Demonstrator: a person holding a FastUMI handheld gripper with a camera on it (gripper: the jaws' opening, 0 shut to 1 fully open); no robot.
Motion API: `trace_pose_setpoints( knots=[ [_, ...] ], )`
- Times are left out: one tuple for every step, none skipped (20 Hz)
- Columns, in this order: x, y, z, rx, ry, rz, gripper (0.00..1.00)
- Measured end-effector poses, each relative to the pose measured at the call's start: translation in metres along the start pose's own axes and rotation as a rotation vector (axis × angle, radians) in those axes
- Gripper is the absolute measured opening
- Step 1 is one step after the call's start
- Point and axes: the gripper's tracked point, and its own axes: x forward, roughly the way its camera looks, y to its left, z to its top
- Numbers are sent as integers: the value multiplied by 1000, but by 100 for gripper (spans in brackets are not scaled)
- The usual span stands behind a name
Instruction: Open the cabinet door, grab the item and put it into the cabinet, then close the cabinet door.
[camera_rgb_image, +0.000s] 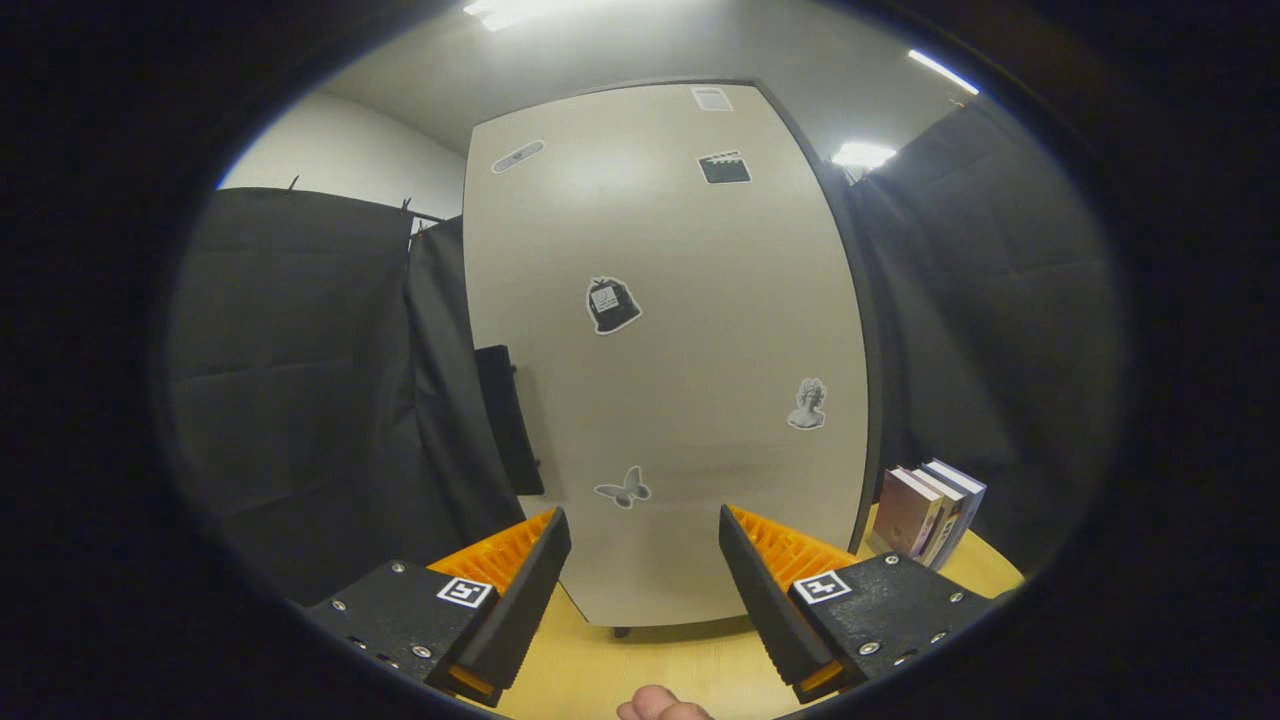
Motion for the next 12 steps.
trace_pose_setpoints(
  knots=[
    [-1, -2, 0, 7, 3, 0, 93],
    [-4, -3, 0, 12, 4, 0, 93],
    [-5, -5, 2, 14, 4, -3, 93],
    [-7, -8, 2, 12, 4, -11, 93],
    [-7, -9, 3, 12, 3, -13, 93],
    [-9, -8, 3, 14, 6, -10, 93],
    [-10, -8, 3, 15, 7, -9, 93],
    [-11, -8, 4, 10, 6, -9, 93],
    [-12, -8, 5, 4, 5, -9, 93],
    [-13, -7, 5, 1, 5, -8, 93],
    [-14, -6, 6, 2, 1, -8, 93],
    [-16, -6, 7, 4, -1, -7, 93]
  ],
)
